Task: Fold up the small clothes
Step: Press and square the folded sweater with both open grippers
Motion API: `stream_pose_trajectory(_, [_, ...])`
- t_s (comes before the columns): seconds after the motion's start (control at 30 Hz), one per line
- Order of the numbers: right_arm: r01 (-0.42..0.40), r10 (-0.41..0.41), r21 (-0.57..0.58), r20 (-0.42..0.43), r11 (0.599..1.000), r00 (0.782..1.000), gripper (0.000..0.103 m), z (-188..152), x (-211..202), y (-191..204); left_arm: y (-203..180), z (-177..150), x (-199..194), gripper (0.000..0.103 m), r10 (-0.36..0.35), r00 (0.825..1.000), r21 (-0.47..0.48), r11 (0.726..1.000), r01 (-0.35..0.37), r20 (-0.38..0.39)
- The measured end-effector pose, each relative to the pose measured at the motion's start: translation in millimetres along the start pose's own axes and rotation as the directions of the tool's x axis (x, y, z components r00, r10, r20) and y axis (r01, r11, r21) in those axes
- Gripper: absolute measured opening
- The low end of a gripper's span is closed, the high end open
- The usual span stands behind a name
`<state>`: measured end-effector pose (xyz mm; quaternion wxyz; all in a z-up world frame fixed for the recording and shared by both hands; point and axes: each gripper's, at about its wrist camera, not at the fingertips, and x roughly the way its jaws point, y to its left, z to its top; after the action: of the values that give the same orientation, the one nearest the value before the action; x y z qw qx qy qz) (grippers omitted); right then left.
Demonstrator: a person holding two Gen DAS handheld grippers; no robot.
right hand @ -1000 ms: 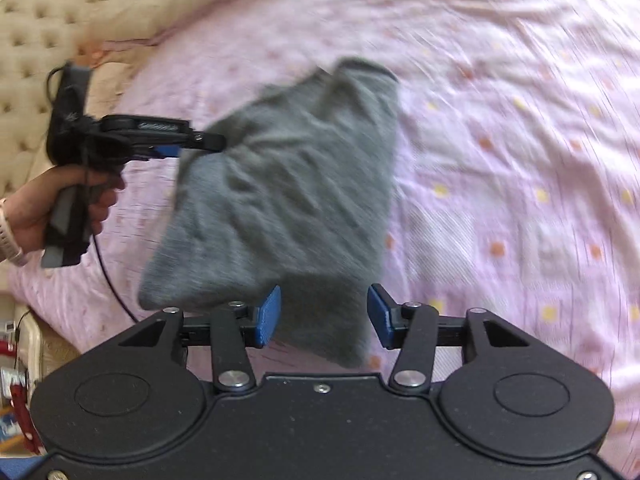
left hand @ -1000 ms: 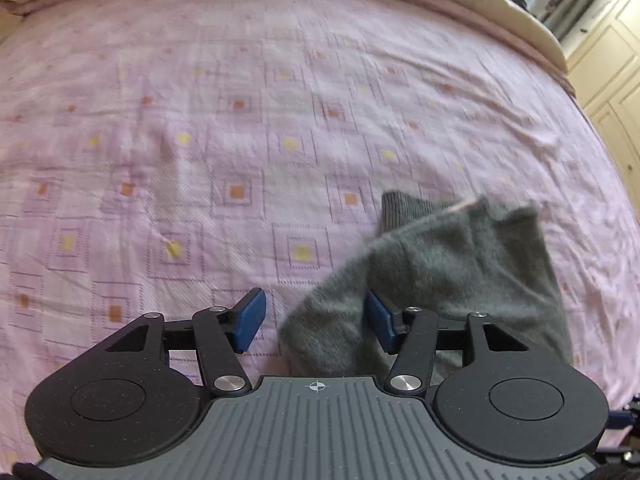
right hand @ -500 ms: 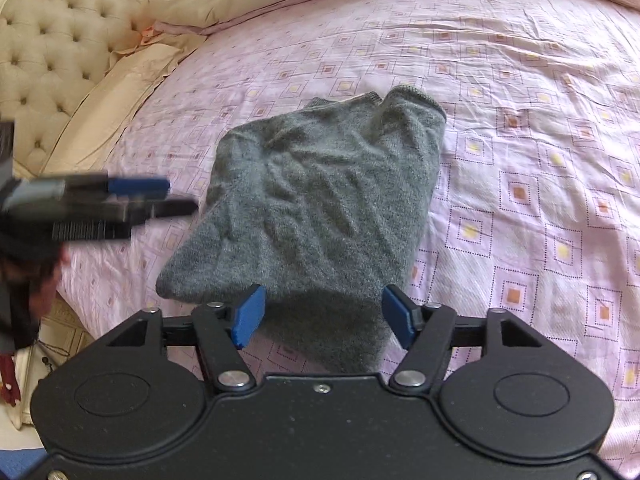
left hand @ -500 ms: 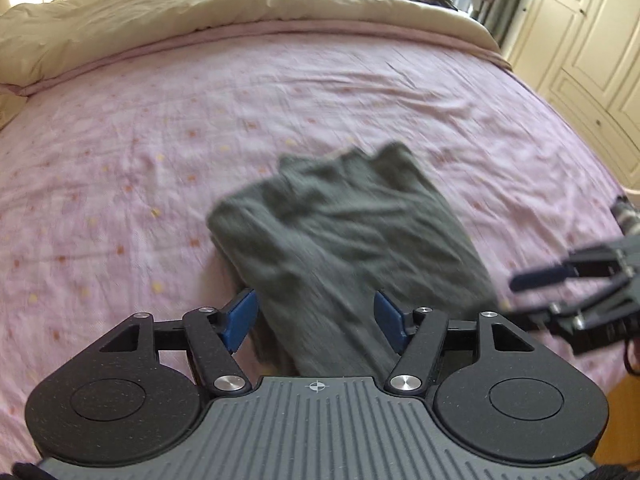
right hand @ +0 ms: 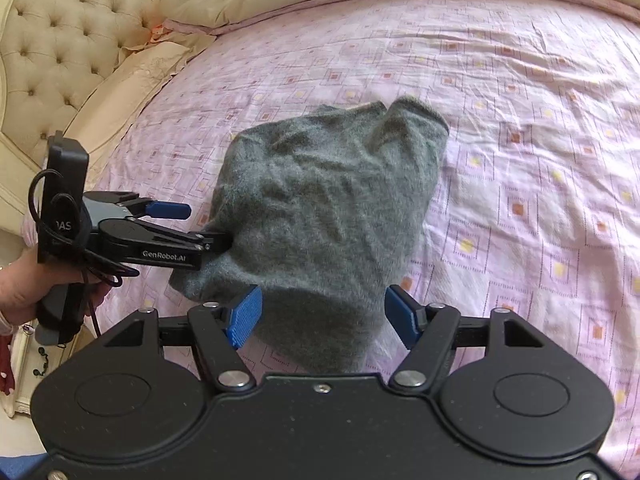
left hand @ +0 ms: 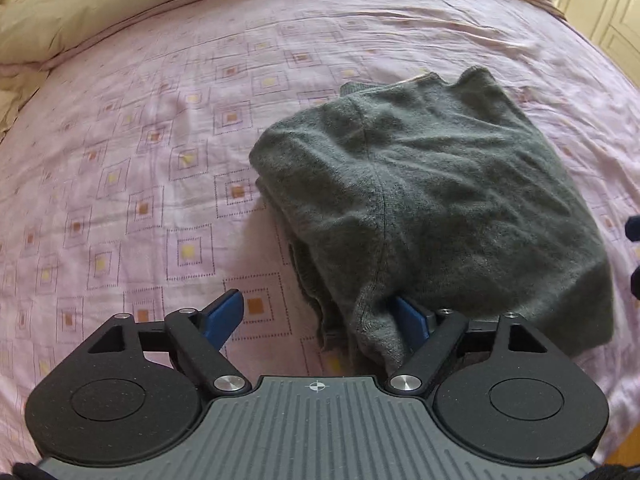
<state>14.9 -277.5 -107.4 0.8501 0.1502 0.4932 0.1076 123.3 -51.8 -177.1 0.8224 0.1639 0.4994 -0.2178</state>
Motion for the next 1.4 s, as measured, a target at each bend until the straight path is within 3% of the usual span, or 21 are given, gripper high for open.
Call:
stream_pose_trajectory(0.17, [0.014, -0.012, -0.042, 0.038, 0.999, 0.999, 0.074, 16, 7, 2, 21, -5, 5, 0.089, -0.051, 0.998, -0.192, 0.98, 0.044, -0.031])
stream_pose_trajectory(0.47, [0.011, -0.004, -0.12, 0.06, 0.993, 0.998, 0.074, 61, 43, -3, 42, 7, 9, 0.091, -0.009, 0.999, -0.214, 0.977, -0.001, -0.049])
stream_pose_trajectory(0.6, [0.086, -0.086, -0.117, 0.0, 0.989, 0.996, 0.074, 70, 76, -15, 42, 7, 10, 0.093, 0.001, 0.998, -0.213, 0.977, -0.012, -0.055])
stream_pose_trajectory(0.67, [0.143, -0.148, -0.09, -0.06, 0.986, 0.987, 0.078, 72, 93, -26, 45, 4, 11, 0.094, -0.007, 0.998, -0.255, 0.967, -0.009, -0.062])
stream_pose_trajectory(0.73, [0.135, -0.136, -0.019, -0.07, 0.991, 0.988, 0.088, 72, 98, -40, 49, 3, 9, 0.095, -0.007, 0.998, -0.299, 0.954, -0.014, -0.07])
stream_pose_trajectory(0.9, [0.111, -0.11, 0.049, -0.029, 0.993, 0.993, 0.088, 69, 81, -45, 51, 1, -19, 0.093, 0.091, 0.996, -0.368, 0.925, -0.094, -0.026])
stream_pose_trajectory(1.03, [0.101, -0.103, 0.069, 0.027, 0.992, 0.994, 0.09, 63, 58, -44, 50, 3, -40, 0.093, 0.093, 0.995, -0.409, 0.909, -0.074, 0.026])
stream_pose_trajectory(1.2, [0.115, -0.121, 0.086, 0.072, 0.99, 0.99, 0.102, 64, 36, -38, 32, 8, -59, 0.095, 0.129, 0.991, -0.409, 0.907, -0.102, 0.039])
stream_pose_trajectory(1.4, [0.157, -0.163, 0.087, 0.069, 0.984, 0.984, 0.102, 54, 17, -30, 2, 9, -68, 0.103, 0.156, 0.988, -0.335, 0.929, -0.154, -0.021])
